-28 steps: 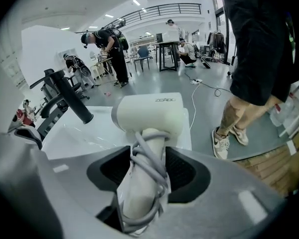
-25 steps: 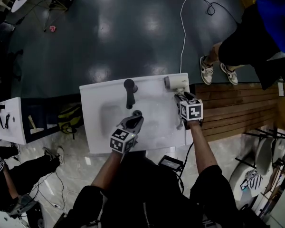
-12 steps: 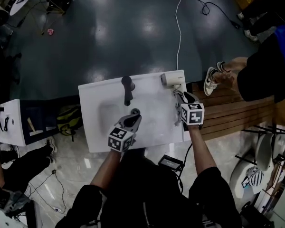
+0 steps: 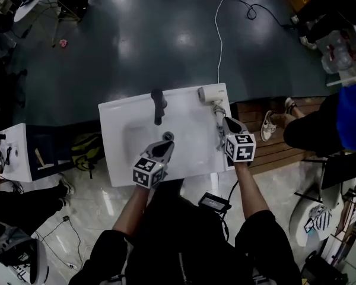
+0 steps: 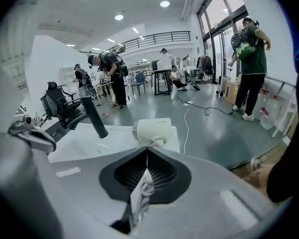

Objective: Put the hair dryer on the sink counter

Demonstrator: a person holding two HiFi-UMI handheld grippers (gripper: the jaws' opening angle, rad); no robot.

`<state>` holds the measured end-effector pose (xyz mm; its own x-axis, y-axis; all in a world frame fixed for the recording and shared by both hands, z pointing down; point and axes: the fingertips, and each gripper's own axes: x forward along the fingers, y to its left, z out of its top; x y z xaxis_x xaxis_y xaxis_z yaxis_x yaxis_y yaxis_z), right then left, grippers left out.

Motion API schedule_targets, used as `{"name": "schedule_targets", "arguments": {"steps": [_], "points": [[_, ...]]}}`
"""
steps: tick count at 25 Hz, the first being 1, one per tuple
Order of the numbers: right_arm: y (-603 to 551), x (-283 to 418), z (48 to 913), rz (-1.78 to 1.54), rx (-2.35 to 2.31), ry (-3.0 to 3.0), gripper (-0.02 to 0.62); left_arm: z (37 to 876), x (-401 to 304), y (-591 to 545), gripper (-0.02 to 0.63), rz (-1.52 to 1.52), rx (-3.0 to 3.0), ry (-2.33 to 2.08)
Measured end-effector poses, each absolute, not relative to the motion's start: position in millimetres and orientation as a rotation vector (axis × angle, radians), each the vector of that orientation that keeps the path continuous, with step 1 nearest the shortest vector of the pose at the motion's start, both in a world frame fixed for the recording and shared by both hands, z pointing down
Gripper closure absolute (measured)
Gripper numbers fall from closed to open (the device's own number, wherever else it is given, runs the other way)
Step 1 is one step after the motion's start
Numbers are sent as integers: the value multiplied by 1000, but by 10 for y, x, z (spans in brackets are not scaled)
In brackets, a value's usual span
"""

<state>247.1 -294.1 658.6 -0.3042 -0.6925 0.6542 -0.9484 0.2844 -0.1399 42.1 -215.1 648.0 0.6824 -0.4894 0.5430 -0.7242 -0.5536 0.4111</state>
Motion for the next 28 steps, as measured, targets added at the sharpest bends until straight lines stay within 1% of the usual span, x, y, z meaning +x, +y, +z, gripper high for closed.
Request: {"name": "schedule_targets", "arguments": {"steps": [7,28], "points": [[-2654,2390,6404,700,1489,-2126,591,6411,332,-2013,594,485,2296,-941],[-1837,2396,5900,612,1577,-2160,591,5951,380,-1623,594,461,2413,-925]]}}
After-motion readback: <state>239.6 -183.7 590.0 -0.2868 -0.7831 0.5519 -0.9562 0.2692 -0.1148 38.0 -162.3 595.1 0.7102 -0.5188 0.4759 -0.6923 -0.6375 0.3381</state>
